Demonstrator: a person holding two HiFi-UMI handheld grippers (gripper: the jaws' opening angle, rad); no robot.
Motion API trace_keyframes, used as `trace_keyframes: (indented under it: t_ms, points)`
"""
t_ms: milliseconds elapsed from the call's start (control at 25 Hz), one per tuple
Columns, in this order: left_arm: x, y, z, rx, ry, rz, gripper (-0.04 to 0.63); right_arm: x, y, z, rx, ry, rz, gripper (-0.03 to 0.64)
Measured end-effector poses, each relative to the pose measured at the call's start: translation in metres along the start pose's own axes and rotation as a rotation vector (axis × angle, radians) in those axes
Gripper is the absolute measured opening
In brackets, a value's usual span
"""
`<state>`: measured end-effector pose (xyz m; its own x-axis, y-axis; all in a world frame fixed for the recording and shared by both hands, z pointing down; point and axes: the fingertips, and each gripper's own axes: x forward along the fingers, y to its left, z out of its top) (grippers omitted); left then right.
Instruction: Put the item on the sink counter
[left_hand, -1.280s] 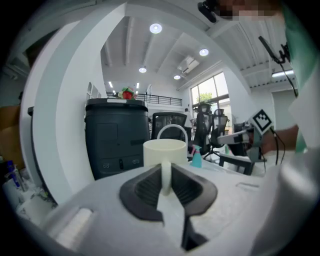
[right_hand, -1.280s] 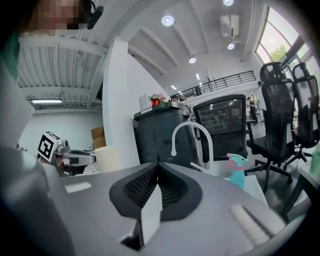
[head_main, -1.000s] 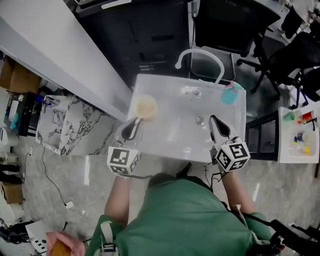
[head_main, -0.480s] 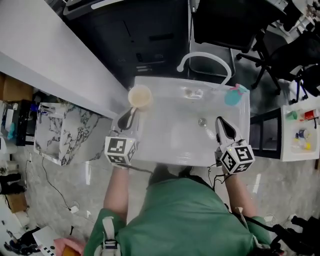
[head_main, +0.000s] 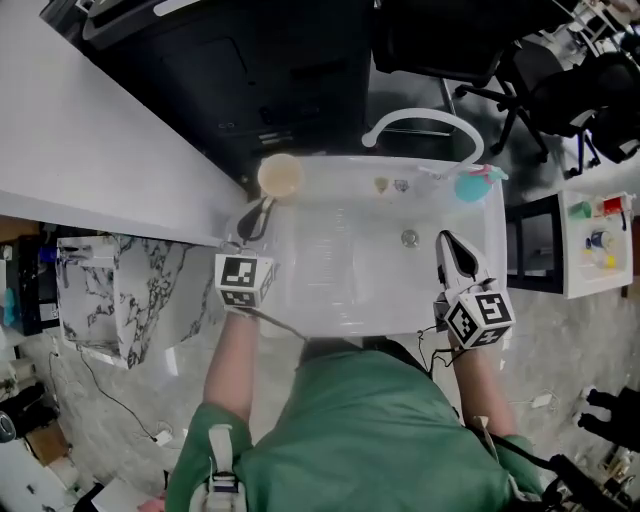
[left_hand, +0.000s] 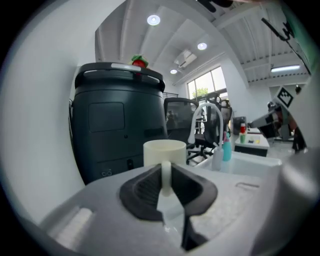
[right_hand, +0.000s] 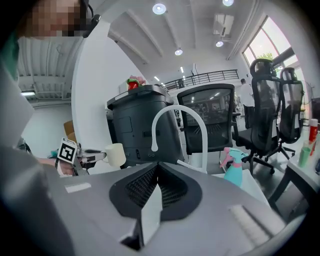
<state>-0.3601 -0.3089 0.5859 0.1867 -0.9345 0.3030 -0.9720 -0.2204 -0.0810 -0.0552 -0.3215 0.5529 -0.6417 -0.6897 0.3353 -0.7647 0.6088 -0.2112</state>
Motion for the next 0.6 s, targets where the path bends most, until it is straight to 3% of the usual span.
trace_keyframes:
  t_ms: [240, 600]
  points:
    - [0.039, 0.017, -0.041, -0.008, 0.029, -0.076, 0.04, 0.009, 0.011, -0.006, 0.008, 0.028, -0.072, 0.002]
    - [0.083, 0.022, -0.082, -0.018, 0.07, -0.132, 0.041, 0.004, 0.012, -0.015, 0.012, 0.057, -0.162, 0.002]
